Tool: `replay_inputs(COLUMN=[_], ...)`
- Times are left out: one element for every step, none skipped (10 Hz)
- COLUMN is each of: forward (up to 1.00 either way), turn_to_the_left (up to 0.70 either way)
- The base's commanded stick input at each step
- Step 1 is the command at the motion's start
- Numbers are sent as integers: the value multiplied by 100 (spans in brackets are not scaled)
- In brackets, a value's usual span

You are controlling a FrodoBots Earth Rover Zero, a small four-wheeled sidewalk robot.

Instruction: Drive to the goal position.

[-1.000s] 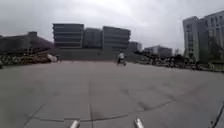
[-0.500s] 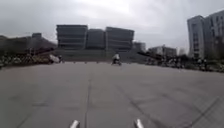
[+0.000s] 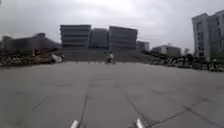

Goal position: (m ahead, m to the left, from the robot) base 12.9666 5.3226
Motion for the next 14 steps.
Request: replay_inputs(forward=[100, 100, 100, 100, 100, 100, 100, 100, 100, 100, 100, 100, 100, 100], turn_to_the_left=[6, 3, -31, -34, -34, -34, -34, -3, -1, 2, 4, 6, 6, 6])
